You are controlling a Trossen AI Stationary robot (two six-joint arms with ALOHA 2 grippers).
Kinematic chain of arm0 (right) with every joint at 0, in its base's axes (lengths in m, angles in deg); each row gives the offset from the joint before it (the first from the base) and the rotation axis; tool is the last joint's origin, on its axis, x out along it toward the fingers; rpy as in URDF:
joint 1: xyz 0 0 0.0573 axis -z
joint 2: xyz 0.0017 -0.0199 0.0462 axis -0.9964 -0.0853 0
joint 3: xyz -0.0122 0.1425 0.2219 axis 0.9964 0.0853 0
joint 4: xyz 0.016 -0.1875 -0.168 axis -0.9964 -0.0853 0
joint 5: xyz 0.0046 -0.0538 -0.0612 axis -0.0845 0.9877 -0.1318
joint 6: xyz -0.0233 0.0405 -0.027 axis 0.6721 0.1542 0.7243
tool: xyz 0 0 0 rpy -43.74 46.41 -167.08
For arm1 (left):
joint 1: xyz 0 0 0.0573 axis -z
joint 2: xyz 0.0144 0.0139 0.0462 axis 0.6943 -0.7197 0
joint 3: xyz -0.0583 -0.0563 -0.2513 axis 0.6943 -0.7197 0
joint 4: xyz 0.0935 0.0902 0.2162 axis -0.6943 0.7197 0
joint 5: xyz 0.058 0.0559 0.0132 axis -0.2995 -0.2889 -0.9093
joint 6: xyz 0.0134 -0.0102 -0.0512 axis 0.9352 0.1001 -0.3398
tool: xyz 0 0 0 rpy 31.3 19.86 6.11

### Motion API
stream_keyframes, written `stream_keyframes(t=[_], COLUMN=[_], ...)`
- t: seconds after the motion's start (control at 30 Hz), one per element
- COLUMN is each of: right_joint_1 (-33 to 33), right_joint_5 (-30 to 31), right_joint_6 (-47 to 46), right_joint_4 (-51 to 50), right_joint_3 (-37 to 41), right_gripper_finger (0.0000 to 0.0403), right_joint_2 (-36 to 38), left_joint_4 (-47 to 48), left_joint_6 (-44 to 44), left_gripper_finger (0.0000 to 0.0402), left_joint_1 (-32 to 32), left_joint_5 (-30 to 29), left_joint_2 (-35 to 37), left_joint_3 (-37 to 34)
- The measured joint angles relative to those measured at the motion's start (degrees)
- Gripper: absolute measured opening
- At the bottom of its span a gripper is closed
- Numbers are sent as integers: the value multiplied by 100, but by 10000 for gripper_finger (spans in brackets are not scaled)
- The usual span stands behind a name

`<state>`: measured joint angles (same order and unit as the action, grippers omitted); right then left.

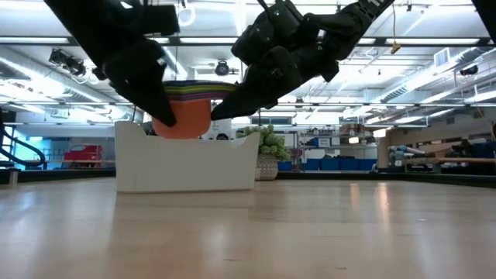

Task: Nest measuring cups in basket
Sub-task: Put the nested measuring cup into the white bin

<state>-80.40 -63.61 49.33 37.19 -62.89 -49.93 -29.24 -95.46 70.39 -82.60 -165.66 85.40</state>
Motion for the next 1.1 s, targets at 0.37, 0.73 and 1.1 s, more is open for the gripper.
stream_keyframes(t=[0.37, 0.73, 1.1], right_joint_1=[236, 268, 403], right_joint_5=[-62, -76, -109], right_joint_6=[5, 62, -18], right_joint_4=[-96, 172, 266], right_joint_3=[0, -55, -109], right_gripper_finger=[181, 181, 177], right_joint_2=[-13, -440, -603], left_joint_4=[-104, -258, -598], left_joint_6=[204, 22, -52], left_gripper_finger=[354, 354, 354], left_joint_1=[-370, -441, -557], left_joint_5=[338, 524, 531], left_joint_2=[-22, -22, -22], left_joint_3=[0, -200, -577])
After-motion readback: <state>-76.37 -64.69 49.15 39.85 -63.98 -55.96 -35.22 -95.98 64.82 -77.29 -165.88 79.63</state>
